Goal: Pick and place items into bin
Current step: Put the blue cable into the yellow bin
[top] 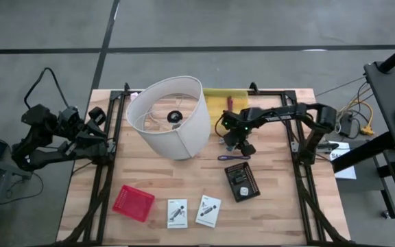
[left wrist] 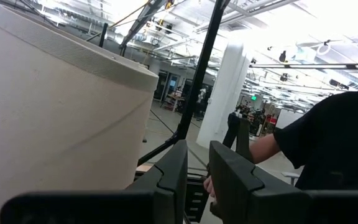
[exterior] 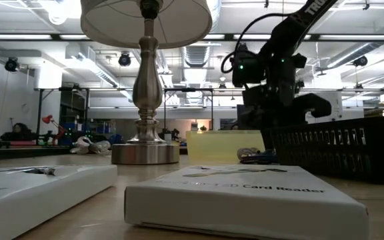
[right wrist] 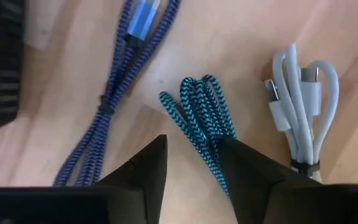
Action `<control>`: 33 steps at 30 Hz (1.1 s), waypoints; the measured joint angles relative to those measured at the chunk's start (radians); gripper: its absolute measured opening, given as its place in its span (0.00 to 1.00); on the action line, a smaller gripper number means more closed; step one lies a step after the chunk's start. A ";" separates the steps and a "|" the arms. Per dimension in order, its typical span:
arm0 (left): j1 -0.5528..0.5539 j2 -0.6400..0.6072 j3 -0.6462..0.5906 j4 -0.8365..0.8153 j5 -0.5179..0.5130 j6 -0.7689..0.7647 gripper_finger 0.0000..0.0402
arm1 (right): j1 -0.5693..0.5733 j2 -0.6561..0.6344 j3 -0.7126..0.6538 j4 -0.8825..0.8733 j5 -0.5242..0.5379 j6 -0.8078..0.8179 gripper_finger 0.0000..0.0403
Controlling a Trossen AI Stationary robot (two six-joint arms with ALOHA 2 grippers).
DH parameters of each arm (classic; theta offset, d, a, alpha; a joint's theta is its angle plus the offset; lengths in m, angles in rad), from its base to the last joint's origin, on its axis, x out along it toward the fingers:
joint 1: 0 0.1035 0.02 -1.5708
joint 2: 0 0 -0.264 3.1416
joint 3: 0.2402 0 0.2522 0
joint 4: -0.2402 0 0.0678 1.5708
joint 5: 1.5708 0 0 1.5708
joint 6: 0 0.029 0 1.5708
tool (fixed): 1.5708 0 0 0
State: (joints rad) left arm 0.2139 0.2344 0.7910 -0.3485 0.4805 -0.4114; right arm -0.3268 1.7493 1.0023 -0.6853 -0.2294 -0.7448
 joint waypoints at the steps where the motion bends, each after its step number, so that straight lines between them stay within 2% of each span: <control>1: 0.000 0.000 0.000 0.000 0.000 0.000 0.13 | 0.000 0.008 0.000 0.000 0.010 0.008 0.31; 9: 0.000 0.000 0.000 0.000 0.000 0.000 0.13 | 0.002 0.015 0.001 -0.003 0.034 0.028 0.22; 15: 0.000 0.000 0.000 0.000 0.000 0.000 0.13 | 0.002 0.009 0.001 -0.024 0.053 0.039 0.05; 21: 0.000 0.000 0.000 0.000 0.000 0.000 0.13 | 0.001 0.001 0.006 -0.063 0.038 0.160 0.03; 27: 0.000 0.000 0.000 0.000 0.000 0.000 0.13 | -0.024 -0.046 0.033 -0.099 -0.160 0.244 0.03; 33: 0.000 0.000 0.000 0.000 0.000 0.000 0.13 | -0.080 -0.116 0.071 -0.089 -0.312 0.299 0.02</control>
State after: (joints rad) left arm 0.2139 0.2344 0.7910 -0.3489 0.4808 -0.4110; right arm -0.4063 1.6334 1.0737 -0.7748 -0.5409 -0.4462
